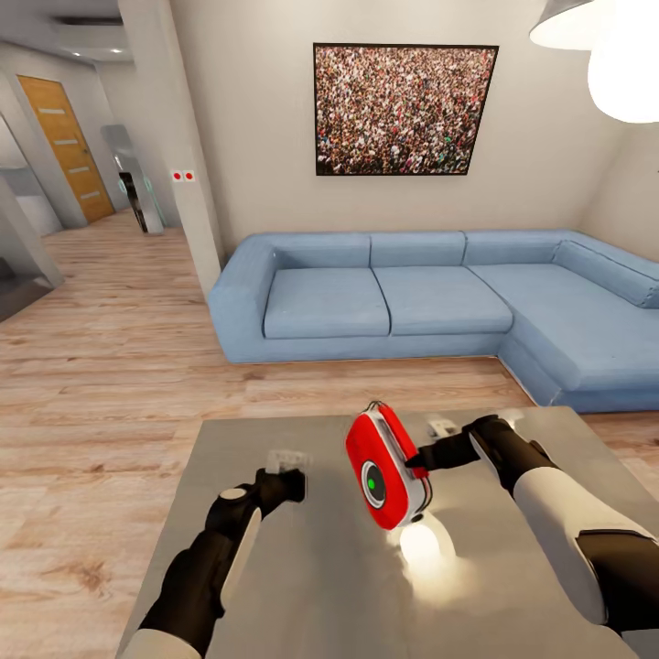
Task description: Turn on the radio receiver that's on the table in the living room.
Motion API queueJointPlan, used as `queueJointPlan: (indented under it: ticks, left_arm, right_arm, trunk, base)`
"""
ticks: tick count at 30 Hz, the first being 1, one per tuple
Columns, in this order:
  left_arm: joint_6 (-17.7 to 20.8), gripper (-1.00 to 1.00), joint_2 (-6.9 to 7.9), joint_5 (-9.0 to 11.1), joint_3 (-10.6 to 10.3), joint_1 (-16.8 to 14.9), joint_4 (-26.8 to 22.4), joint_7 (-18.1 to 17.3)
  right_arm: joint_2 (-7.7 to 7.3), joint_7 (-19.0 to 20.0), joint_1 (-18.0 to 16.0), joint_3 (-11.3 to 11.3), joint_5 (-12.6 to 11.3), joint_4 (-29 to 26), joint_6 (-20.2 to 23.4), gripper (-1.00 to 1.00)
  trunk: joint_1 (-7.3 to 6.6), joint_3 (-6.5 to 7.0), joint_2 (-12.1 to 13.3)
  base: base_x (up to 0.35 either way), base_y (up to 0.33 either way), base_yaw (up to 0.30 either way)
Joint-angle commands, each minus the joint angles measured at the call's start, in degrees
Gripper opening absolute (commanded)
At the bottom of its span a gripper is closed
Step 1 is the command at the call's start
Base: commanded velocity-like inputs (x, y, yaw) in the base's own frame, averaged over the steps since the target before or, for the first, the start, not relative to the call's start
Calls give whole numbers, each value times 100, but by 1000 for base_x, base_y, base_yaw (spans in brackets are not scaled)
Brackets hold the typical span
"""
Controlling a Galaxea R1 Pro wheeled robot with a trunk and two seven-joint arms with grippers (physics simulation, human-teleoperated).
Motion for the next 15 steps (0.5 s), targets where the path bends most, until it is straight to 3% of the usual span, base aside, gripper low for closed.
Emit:
queueJointPlan:
  ticks: [1, 15]
  left_arm:
    - [-16, -100, 0, 3, 78, 0, -1, 89]
    - [-506, -100, 0, 61, 878, 0, -2, 166]
  right_arm:
    - [2, -151, -1, -15, -87, 1, 156, -100]
    - [3, -659, -1, -12, -84, 238, 317, -100]
  trunk:
    - [0, 0, 0]
    - [0, 0, 0]
  base:
    - [0, 0, 0]
    - [0, 0, 0]
